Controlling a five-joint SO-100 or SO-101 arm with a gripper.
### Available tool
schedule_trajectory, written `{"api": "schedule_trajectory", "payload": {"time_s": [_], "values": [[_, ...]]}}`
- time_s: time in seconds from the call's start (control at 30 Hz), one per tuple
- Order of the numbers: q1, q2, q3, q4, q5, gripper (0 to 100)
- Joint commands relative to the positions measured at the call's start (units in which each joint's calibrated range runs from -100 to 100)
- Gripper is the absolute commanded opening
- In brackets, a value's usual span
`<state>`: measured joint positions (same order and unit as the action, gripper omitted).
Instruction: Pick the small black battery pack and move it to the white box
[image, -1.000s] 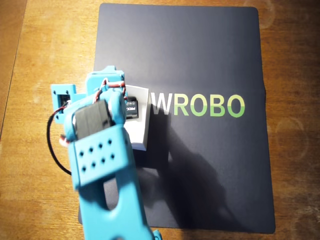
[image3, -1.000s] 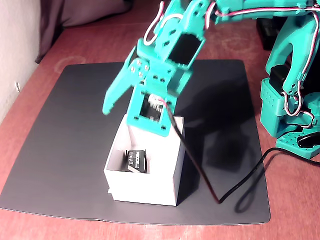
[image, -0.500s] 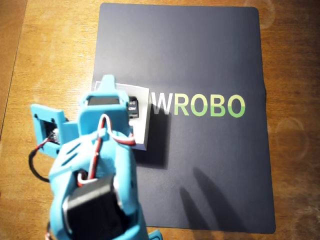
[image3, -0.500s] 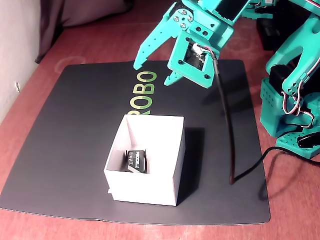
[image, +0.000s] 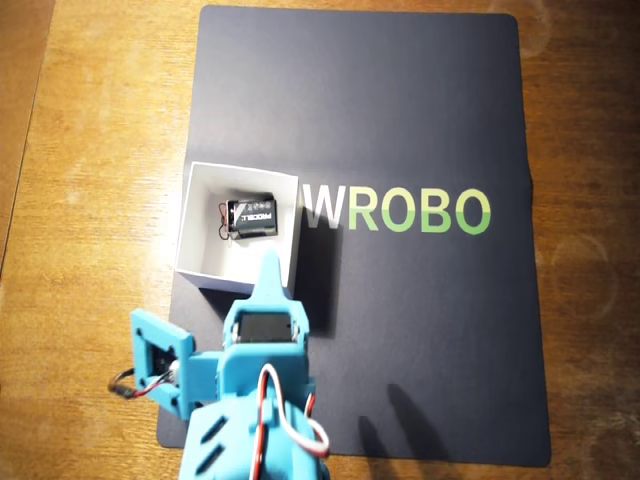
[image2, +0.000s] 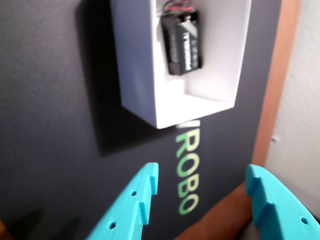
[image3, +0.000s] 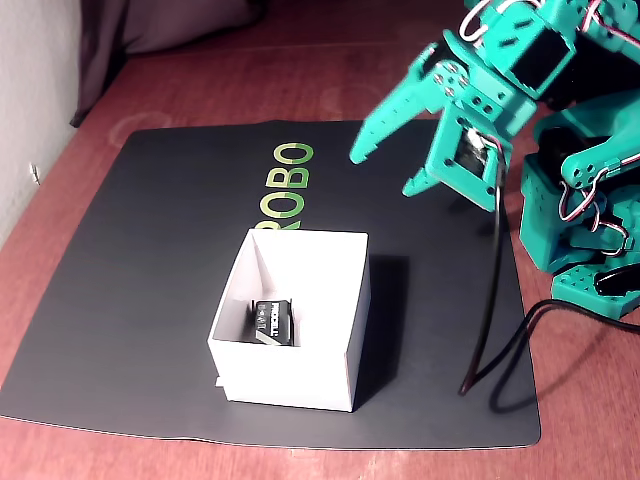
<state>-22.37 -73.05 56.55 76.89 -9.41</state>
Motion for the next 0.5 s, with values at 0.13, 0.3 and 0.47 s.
{"api": "schedule_trajectory", "payload": {"time_s": [0.13,0.3,0.47], "values": [[5.42,-8.80,6.81,-0.46,7.21,20],[8.59,-8.80,9.26,-0.46,11.23,20],[9.53,-8.89,14.25,-0.55,15.03,20]]}}
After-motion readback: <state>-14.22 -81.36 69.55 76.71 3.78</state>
